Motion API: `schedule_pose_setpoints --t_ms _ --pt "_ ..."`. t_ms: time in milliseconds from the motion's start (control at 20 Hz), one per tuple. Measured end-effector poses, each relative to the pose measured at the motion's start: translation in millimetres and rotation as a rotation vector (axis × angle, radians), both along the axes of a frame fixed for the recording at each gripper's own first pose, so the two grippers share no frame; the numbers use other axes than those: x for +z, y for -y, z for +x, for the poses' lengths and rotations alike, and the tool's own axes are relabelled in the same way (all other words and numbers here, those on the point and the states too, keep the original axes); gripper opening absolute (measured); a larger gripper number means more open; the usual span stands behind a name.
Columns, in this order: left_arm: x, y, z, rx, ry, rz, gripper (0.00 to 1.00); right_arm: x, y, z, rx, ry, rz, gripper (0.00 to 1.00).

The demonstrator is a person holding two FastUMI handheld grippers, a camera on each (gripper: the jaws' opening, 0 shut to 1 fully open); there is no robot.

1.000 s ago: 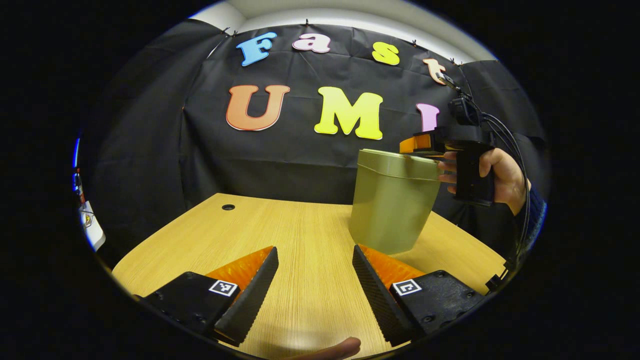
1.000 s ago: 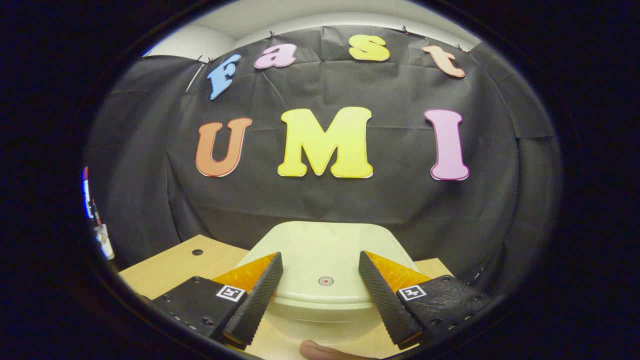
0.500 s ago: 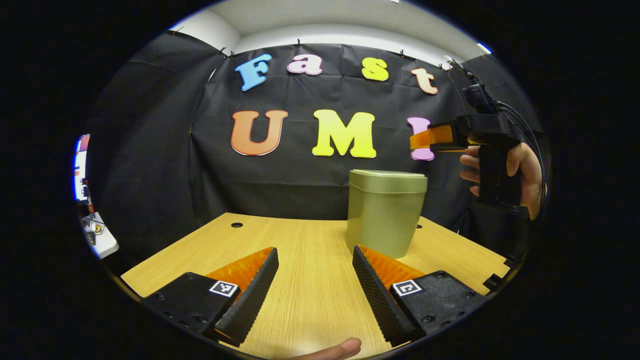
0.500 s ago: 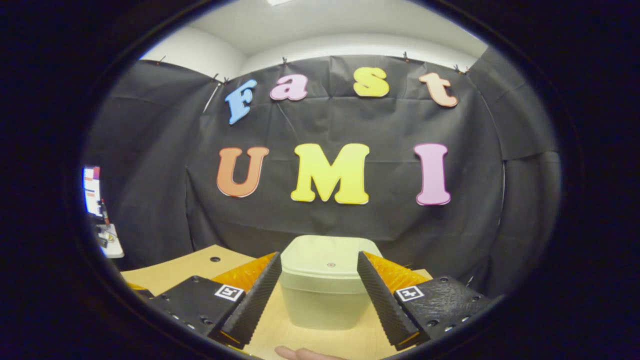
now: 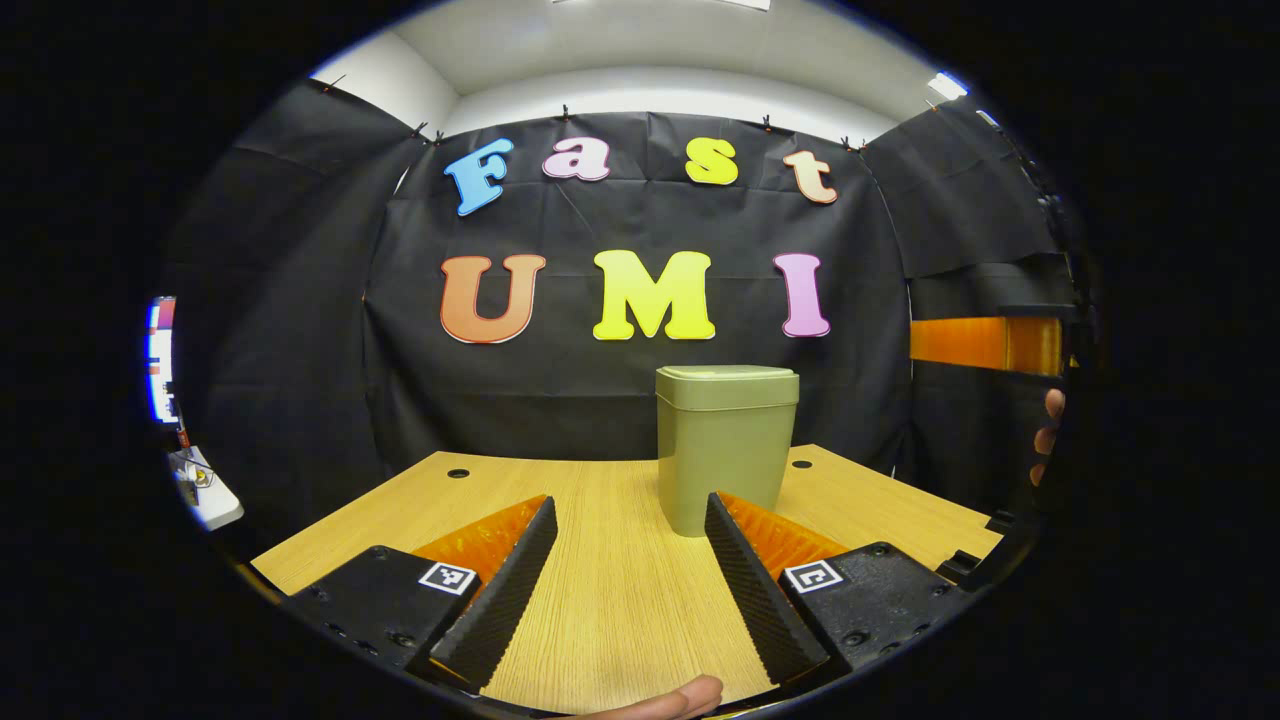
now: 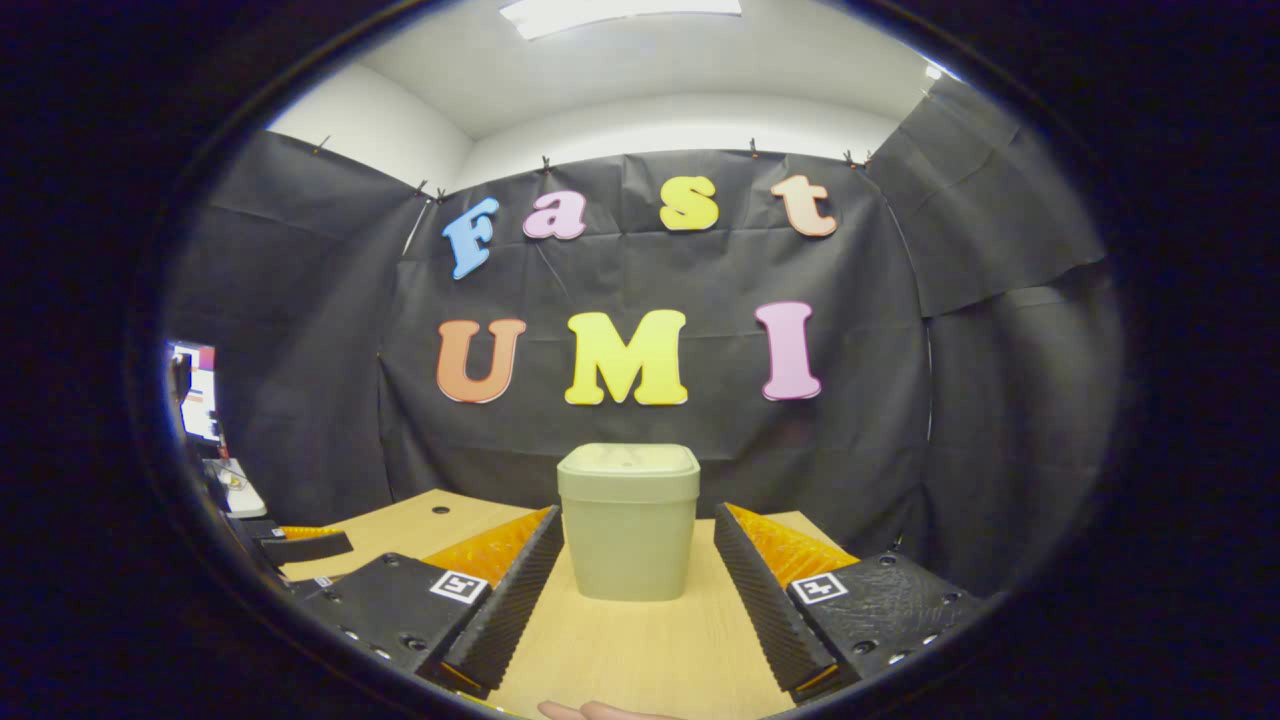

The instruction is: Press the lid of the desktop garbage bin to open it, pick up the crumpled paper on the desktop and throw it into the bin, then pick up the pop can on the desktop and drop it into the bin, and finally close the garbage bin lid.

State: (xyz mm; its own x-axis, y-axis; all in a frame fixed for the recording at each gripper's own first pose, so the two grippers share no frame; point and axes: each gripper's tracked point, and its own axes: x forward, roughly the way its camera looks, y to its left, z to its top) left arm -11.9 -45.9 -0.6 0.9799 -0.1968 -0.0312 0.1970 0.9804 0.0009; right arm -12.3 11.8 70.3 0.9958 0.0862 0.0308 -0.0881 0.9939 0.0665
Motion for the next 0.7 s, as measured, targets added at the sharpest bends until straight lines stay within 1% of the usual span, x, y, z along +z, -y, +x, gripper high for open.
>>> schedule_pose_setpoints --t_ms 150,250,350,400,450,550,700 --pt "-3 1 0 -0.009 -0.009 -0.018 0.96 -20 1 -14 0.006 -0.015 0.007 0.94" --pt "-6 -3 1 0.003 -0.019 -0.020 0.96 -36 1 -18 0.002 -0.038 -0.003 0.94" --pt "-8 2 2 -0.002 -0.022 -0.018 0.96 -50 -9 -20 0.027 -0.068 -0.029 0.94" --pt "-11 6 2 -0.012 -0.029 -0.019 1.00 -57 -11 -20 0.033 -0.088 -0.045 0.94" --pt "-13 10 1 -0.021 -0.037 -0.023 0.96 -62 -15 -20 0.041 -0.104 -0.061 0.94" --pt "-13 18 -2 -0.045 -0.039 -0.014 0.96 -67 -21 -20 0.050 -0.119 -0.089 0.95" --pt "-10 15 -3 -0.035 -0.018 0.019 0.96 -67 -25 -18 0.047 -0.107 -0.104 0.95"
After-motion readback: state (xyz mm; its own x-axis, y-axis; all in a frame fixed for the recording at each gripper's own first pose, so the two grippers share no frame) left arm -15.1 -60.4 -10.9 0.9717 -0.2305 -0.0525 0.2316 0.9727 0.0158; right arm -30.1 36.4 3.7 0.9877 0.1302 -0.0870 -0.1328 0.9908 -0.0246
